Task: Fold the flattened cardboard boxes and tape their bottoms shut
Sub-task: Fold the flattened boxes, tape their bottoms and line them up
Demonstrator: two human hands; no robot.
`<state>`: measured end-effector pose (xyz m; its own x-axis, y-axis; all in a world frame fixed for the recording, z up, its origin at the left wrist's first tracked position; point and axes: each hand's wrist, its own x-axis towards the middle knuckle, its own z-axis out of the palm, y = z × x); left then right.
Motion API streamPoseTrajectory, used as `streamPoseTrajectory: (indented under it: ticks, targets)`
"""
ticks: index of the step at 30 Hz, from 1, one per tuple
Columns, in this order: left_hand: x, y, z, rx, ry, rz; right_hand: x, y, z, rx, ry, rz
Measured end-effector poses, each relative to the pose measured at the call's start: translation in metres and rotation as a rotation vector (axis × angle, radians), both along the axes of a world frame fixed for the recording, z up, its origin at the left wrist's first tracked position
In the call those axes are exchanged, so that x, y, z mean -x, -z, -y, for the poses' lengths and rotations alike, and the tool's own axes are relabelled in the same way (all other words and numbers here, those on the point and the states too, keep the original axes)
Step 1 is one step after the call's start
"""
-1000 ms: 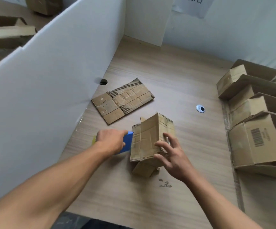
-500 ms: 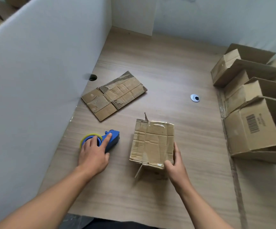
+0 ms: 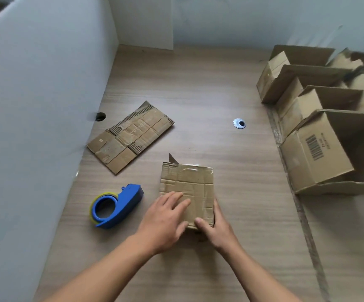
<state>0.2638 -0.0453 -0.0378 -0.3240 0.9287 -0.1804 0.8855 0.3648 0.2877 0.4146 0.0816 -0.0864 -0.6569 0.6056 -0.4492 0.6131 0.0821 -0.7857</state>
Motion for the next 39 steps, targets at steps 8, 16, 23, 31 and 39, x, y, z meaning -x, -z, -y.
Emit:
streamPoseTrajectory:
  ticks: [8,16,23,31,39]
  targets:
    - [0.022,-0.028,-0.022,-0.145,-0.387,0.084,0.002,-0.025,-0.021,-0.068,-0.059,-0.225]
    - [0.051,-0.059,-0.024,-0.522,-0.886,1.125,0.017,-0.050,-0.027,0.079,0.232,-0.520]
    - [0.043,-0.073,-0.012,-0.500,-0.719,1.230,0.019,-0.060,-0.033,0.404,0.118,-0.462]
    - [0.047,-0.097,0.002,-0.407,-0.465,1.262,0.026,-0.074,-0.037,0.539,0.091,-0.613]
    - [0.052,-0.108,0.015,-0.340,-0.336,1.291,0.022,-0.093,-0.043,0.600,0.027,-0.696]
